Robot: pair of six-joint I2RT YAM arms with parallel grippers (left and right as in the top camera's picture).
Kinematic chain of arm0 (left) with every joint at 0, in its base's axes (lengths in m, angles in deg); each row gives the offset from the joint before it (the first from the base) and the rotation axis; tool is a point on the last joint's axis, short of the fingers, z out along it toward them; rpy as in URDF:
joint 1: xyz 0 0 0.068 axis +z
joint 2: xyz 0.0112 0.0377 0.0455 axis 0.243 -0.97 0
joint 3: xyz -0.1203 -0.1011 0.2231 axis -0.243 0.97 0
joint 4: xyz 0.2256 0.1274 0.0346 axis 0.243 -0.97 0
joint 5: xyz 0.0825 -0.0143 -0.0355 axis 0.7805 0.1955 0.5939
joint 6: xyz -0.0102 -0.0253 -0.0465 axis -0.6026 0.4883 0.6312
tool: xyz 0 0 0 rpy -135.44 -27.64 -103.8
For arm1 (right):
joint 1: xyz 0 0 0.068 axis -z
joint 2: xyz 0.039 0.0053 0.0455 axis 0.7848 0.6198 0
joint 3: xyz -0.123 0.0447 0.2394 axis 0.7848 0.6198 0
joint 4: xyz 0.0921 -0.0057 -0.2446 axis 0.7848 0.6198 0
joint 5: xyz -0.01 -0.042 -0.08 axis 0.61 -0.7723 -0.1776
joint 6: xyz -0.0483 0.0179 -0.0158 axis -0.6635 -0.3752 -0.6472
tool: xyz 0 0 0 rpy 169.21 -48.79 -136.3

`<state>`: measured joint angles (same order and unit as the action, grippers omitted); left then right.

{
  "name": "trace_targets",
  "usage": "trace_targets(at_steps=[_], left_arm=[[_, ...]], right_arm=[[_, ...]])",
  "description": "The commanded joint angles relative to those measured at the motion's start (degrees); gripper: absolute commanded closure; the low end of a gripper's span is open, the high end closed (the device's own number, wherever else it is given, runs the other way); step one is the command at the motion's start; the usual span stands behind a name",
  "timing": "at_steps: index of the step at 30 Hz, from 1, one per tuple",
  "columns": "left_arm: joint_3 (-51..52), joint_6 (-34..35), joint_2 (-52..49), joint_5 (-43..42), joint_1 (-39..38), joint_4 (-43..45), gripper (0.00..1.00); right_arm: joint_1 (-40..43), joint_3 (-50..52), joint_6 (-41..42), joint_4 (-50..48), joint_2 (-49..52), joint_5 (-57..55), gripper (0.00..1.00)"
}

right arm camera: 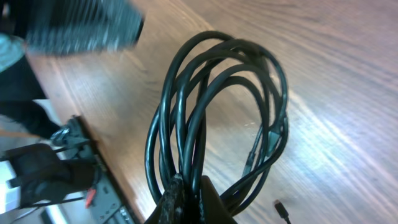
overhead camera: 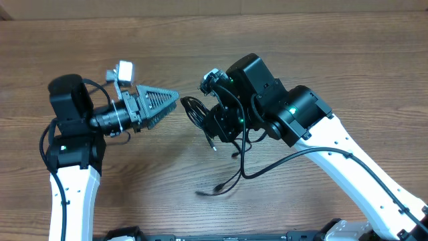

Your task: Untangle cables

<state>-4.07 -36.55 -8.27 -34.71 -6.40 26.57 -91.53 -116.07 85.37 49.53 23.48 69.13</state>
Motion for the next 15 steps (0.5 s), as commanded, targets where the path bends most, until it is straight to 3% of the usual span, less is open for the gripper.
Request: trace_targets(at_steps=[1,5,15], left_arm=[[-0.11,-1.29,0.02,1.31,0.28,-6.8,0.36],[-0.11,-1.36,0.02,5.07,0.22,-15.72,0.33],[-0.11,-1.31,0.02,8.48,0.2,-16.37,0.32]], right_arm=[[0.04,-1.9,-1.55,-1.81,-1.44,-2.84,0.96],[0.04,-1.9,-1.46,-3.91,-1.44,-2.56,0.96],[-0.55,-1.9,-1.31,-4.92,-1.44,2.78,0.96]])
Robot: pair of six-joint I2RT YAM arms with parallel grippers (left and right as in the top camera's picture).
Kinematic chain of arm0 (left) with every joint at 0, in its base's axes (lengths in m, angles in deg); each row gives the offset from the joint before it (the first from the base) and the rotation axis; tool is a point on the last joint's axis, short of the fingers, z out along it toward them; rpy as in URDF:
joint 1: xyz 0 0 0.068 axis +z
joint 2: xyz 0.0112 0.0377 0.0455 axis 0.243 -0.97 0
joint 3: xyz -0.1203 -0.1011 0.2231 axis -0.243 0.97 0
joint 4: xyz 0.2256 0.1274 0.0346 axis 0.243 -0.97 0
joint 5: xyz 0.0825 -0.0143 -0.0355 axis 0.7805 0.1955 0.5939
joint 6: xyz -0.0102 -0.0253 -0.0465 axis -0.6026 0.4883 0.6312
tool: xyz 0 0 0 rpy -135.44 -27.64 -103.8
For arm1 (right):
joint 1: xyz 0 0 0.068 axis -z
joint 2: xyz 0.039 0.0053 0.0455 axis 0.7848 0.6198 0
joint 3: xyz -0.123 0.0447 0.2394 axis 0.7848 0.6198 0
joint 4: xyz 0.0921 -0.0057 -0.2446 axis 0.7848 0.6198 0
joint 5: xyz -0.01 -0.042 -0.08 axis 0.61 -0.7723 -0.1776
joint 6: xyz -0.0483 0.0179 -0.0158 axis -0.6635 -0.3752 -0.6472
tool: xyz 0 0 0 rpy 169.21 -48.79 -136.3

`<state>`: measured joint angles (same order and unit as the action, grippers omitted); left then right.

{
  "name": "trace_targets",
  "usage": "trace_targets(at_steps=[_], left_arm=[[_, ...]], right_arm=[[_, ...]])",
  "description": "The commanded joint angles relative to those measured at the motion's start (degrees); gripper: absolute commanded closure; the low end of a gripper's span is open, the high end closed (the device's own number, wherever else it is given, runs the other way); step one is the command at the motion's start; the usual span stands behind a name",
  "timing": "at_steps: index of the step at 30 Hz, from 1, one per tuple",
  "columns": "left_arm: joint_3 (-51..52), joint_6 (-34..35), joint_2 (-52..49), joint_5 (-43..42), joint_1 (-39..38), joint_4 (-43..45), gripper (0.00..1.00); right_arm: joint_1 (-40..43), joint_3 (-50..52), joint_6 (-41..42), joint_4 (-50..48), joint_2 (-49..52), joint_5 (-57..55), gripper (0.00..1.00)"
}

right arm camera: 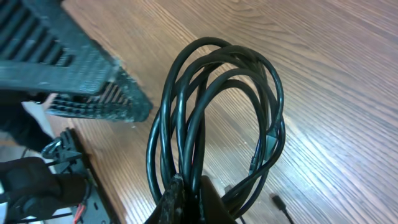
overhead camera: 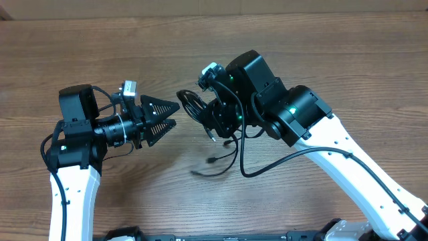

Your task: Untangle cables

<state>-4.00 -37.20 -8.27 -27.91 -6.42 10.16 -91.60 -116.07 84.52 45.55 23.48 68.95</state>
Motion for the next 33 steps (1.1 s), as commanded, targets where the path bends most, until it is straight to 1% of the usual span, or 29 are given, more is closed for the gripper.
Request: trace_targets(at_steps=[1,3,9,11,12,13,14,15,18,25,29,30,33], left_arm=[[-0.17,-0.66,0.02,1.99,0.22,0.04,0.32],[-0.17,-0.61,0.02,2.4,0.22,0.07,0.32],[-0.17,1.11,0.02,3.26,0.22,0.07,0.29],[-0.17,1.09,0.02,3.21,0.22,0.04,0.3],[-0.17,1.09,0.02,3.21,0.22,0.02,0.32],[-0.17,1.09,0.02,3.21,0.22,0.04,0.38],[-0.17,1.11,0.02,3.21,0.22,0.04,0.66],[-0.17,1.11,0.02,3.23,0.22,0.04,0.96],[-0.17,1.14,0.02,3.21,0.22,-0.04,0.96],[-0.17,1.11,0.02,3.21,0.22,-1.2,0.96],[-0.17,1.09,0.02,3.21,0.22,-1.42,0.96],[-0.17,1.11,0.02,3.19,0.22,-1.42,0.96],[-0.17,1.11,0.02,3.21,0.22,-1.4,0.96]], right_arm=[[-0.81,-1.9,-0.44,-1.29,-1.44,3.96,0.96],[-1.66,-1.9,-0.44,-1.75,-1.44,5.11,0.96],[-5.03,-1.9,-0.22,-2.71,-1.42,3.89,0.96],[-5.49,-1.9,0.35,-2.71,-1.42,3.82,0.96],[-5.62,-1.9,1.42,-2.71,-1.42,3.82,0.96],[-5.79,-1.9,2.03,-2.67,-1.42,3.91,0.96],[-5.99,-1.9,2.16,-2.51,-1.42,4.02,0.96],[-6.19,-1.9,2.14,-2.47,-1.42,4.0,0.96],[-6.23,-1.9,2.16,-2.49,-1.42,2.82,0.96],[-5.88,-1.88,2.19,-1.36,-1.42,-8.04,0.96],[-5.68,-1.88,2.6,-0.28,-1.42,-8.26,0.96],[-5.75,-1.88,2.58,0.02,-1.42,-7.48,0.89],[-5.79,-1.88,2.54,1.07,-1.42,-4.04,0.44]])
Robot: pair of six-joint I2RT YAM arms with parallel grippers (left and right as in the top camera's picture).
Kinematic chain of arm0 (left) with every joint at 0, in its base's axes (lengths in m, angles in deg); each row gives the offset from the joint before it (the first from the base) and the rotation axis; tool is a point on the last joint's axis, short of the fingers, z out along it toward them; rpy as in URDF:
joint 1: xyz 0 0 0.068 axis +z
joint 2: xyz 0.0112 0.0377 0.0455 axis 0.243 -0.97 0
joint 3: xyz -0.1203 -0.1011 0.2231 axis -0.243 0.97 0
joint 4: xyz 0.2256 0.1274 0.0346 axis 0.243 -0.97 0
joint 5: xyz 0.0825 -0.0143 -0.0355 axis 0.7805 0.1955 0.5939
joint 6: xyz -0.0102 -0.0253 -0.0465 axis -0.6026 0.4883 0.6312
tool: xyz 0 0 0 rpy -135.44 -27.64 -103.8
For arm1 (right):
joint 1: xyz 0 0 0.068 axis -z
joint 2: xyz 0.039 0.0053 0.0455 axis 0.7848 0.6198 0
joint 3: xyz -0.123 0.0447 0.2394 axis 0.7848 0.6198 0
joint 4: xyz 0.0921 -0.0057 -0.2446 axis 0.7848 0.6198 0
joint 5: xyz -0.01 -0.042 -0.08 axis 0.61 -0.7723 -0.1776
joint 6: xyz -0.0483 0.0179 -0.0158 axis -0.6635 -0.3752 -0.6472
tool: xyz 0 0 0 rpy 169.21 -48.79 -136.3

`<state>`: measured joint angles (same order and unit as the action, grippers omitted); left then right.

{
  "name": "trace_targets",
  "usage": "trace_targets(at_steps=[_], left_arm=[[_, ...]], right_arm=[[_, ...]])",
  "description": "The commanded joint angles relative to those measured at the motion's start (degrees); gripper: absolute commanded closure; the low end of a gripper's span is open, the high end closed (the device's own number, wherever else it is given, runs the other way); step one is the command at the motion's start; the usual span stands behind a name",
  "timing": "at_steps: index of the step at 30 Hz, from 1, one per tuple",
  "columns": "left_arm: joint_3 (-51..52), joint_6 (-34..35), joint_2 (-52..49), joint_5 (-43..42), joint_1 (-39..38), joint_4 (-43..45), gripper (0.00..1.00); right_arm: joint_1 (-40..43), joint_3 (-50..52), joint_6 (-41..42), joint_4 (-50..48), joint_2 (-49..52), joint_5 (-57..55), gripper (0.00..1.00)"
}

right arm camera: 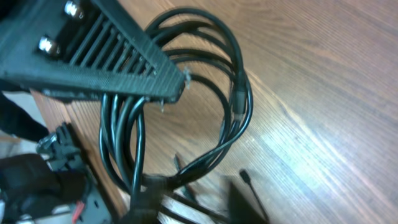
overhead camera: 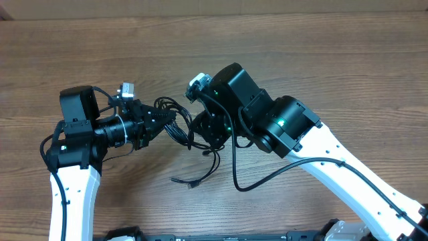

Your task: Untangle cables

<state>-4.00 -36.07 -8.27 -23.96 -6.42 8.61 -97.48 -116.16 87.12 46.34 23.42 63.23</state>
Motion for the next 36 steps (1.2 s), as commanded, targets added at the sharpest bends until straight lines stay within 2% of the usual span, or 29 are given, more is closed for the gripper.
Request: trace_targets(at_steps=[1,3,6,8,11,17,21,22,23,24,25,26,31,32,33,34,35,36], left_arm=[[-0.17,-0.02,0.02,-0.72,0.22,0.17,0.96],[-0.17,-0.02,0.02,-0.72,0.22,0.17,0.96],[-0.17,-0.02,0.02,-0.74,0.22,0.2,0.96],[-0.17,0.42,0.02,-0.81,0.22,0.42,0.96],[-0.17,2.1,0.02,-2.19,0.22,2.14,0.96],[-0.17,6.43,0.02,-4.92,0.22,8.7,0.96],[-0.17,8.35,0.02,-5.66,0.22,10.01,0.96],[-0.17,8.33,0.02,-6.16,0.2,10.01,0.96],[-0.17,8.33,0.02,-6.45,0.22,10.01,0.96],[-0.17,8.35,0.02,-6.75,0.22,10.03,0.96],[-0.17,8.5,0.02,-6.95,0.22,10.03,0.96],[-0.17,8.66,0.02,-7.08,0.22,10.01,0.96],[-0.17,8.76,0.02,-8.31,0.22,10.03,0.96],[-0.17,8.76,0.02,-8.35,0.22,10.03,0.96],[-0.17,8.76,0.02,-8.57,0.22,10.03,0.96],[-0.17,8.76,0.02,-8.92,0.22,10.03,0.96],[-0.17,8.76,0.02,-9.16,0.22,10.05,0.96],[-0.17,8.76,0.02,-9.2,0.22,10.05,0.96]], right_arm=[[0.09,-1.79,-0.15,0.44,-1.36,2.54,0.37],[0.09,-1.79,-2.34,0.7,-1.36,6.12,0.29],[0.09,-1.79,-3.1,0.57,-1.36,9.73,0.27],[0.09,-1.79,-3.08,0.79,-1.36,9.79,0.31],[0.09,-1.75,-3.08,1.05,-1.31,9.88,0.46],[0.09,-1.75,-3.08,1.05,-1.2,11.5,0.44],[0.09,-1.75,-3.06,0.87,-0.79,11.5,0.46],[0.09,-1.75,-3.06,0.68,-0.7,11.5,0.52],[0.09,-1.75,-3.06,0.42,-0.63,11.5,0.65],[0.09,-1.75,-3.06,0.13,-0.55,11.5,0.85],[0.09,-1.75,-3.02,-0.28,-0.55,11.52,0.96],[0.09,-1.75,-2.89,-0.66,-0.5,11.52,0.96],[0.09,-1.75,-2.82,-2.25,-0.48,12.35,0.96],[0.09,-1.75,-2.82,-2.4,-0.48,12.35,0.92],[0.09,-1.75,-2.84,-2.47,-0.48,12.35,0.76],[0.09,-1.75,-2.82,-2.47,-0.48,12.35,0.54],[0.09,-1.75,-2.82,-2.47,-0.42,12.35,0.42],[0.09,-1.75,-2.82,-2.47,-0.37,12.35,0.4]])
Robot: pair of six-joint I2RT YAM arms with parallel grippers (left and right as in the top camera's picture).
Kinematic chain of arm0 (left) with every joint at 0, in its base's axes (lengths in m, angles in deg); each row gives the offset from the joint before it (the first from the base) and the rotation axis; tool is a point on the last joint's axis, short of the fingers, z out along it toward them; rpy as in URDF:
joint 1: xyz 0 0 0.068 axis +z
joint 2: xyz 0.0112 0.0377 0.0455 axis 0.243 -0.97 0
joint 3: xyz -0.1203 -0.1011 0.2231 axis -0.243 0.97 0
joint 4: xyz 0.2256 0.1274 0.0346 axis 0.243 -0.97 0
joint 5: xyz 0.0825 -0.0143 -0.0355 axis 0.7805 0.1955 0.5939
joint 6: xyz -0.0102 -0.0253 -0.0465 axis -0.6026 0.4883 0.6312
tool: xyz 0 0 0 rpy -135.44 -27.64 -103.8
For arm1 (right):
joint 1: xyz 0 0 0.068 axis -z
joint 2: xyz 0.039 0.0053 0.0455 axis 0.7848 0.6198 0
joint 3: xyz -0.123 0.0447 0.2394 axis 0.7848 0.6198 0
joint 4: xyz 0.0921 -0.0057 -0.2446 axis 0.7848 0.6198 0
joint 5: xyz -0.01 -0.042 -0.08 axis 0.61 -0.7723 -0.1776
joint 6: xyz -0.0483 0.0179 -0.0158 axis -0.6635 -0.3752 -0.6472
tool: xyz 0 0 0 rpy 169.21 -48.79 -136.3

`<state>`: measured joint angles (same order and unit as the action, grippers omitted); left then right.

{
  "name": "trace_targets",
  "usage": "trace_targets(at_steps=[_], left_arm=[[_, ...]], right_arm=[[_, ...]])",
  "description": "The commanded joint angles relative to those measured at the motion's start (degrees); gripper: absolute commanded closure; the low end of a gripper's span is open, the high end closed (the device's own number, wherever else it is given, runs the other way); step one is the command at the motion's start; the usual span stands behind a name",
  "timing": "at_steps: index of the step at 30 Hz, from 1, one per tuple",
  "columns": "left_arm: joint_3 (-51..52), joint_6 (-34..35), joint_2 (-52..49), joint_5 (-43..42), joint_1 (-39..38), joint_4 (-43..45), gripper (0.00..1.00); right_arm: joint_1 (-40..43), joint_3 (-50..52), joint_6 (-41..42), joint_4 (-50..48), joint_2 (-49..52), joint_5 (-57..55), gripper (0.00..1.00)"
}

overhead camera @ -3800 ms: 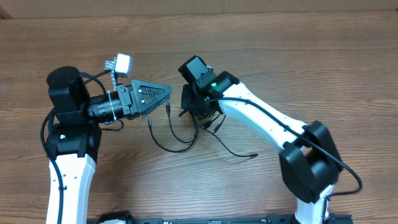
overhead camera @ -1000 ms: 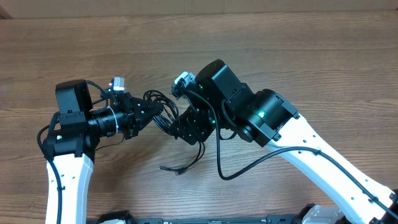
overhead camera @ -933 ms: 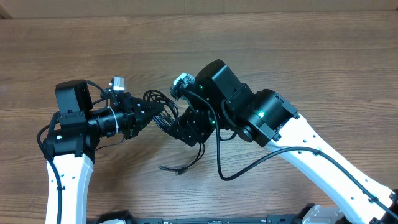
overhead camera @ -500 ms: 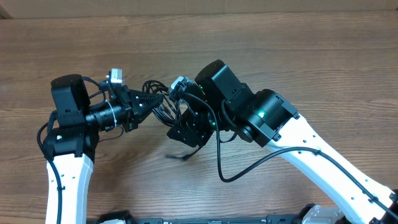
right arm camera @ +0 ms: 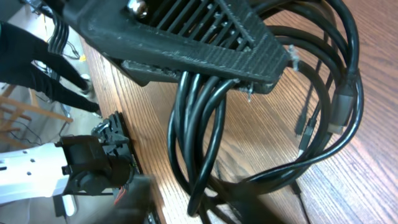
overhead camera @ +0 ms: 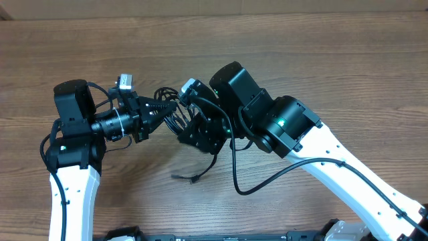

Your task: Untangle cables

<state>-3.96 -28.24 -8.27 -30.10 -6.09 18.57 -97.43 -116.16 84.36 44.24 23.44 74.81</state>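
A black cable coil (overhead camera: 175, 115) hangs between my two grippers above the wooden table (overhead camera: 321, 60). My left gripper (overhead camera: 167, 107) comes in from the left and is shut on the coil's upper loops. Its ribbed fingers (right arm camera: 186, 37) cross the top of the right wrist view, with the cable strands (right arm camera: 202, 124) dropping out below them. My right gripper (overhead camera: 192, 134) sits just right of and below the coil. In its wrist view my right gripper (right arm camera: 193, 202) is open, jaws spread with the lower loops running between them. A connector (right arm camera: 344, 102) hangs at the right and a loose end (overhead camera: 194, 178) lies on the table.
My right arm's own black lead (overhead camera: 267, 179) loops over the table near the front. The table's front edge with the left arm's base (right arm camera: 99, 165) lies to the lower left in the right wrist view. Someone's dark-clothed legs (right arm camera: 37, 68) stand beyond that edge.
My left gripper still holds the coil and has risen slightly. My right gripper has shifted left and closer under the left one, and its jaws stand wider apart around the lower loops.
At first my right gripper was shut on the coil, holding it up, with my left gripper shut and off to the left. Then the left gripper was open and nearer. Later it was shut on the loops with the right jaws parted. Now the left holds the coil alone.
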Motion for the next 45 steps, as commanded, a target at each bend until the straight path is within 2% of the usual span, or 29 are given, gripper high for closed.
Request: trace_targets(at_steps=[1,2,4,11,18,22,28,36,38,40,41,42,43,44,45], left_arm=[[-0.24,0.94,0.02,-3.08,-0.11,0.09,0.96],[-0.22,0.94,0.02,-3.19,-0.11,0.09,0.96],[-0.22,0.94,0.02,-3.21,-0.11,0.09,0.96],[-0.22,2.03,0.02,-4.61,-0.11,1.73,0.96],[-0.22,2.01,0.02,-10.16,1.09,4.13,0.96],[-0.22,1.99,0.02,-12.79,2.54,4.13,0.96],[-0.22,1.97,0.02,-14.19,3.06,4.13,0.96],[-0.22,1.95,0.02,-14.88,3.06,4.17,0.96],[-0.22,1.9,0.02,-15.06,3.17,4.39,0.96],[-0.22,1.75,0.02,-14.99,3.39,4.57,0.96],[-0.22,1.75,0.02,-14.73,3.39,4.59,0.96],[-0.22,1.6,0.02,-14.14,3.37,4.59,0.96],[-0.22,1.22,0.02,-13.53,3.37,4.55,0.96],[-0.22,0.81,0.02,-12.87,3.37,4.55,0.96],[-0.22,0.66,0.02,-12.13,3.37,4.52,0.96]], right_arm=[[0.04,-1.75,-0.07,-0.39,-0.35,0.76,0.38],[0.04,-1.75,-0.07,-0.48,-0.31,0.76,0.44],[0.04,-1.75,-0.07,-0.76,-0.17,0.76,0.96],[0.04,-1.75,-0.09,-0.7,0.42,-0.57,0.96],[1.44,-1.75,-0.07,1.11,0.42,-16.68,0.96],[4.09,-1.75,0.17,1.2,0.42,-20.59,0.96],[8.85,-1.75,7.82,1.22,0.42,-26.53,0.96],[16.63,-1.75,13.92,2.14,0.42,-27.71,0.96],[17.9,-1.75,13.35,2.73,0.42,-23.89,0.96],[18.16,-1.75,8.92,3.23,0.42,-15.28,0.96],[18.16,-1.75,4.96,3.65,0.42,-9.29,0.88],[18.01,-1.75,1.6,4.11,0.42,-4.31,0.57],[17.7,-1.75,-1.03,4.52,0.42,-0.11,0.38],[17.38,-1.75,-2.95,4.9,0.42,3.8,0.32],[17.07,-1.75,-3.74,4.98,0.42,6.47,0.32]])
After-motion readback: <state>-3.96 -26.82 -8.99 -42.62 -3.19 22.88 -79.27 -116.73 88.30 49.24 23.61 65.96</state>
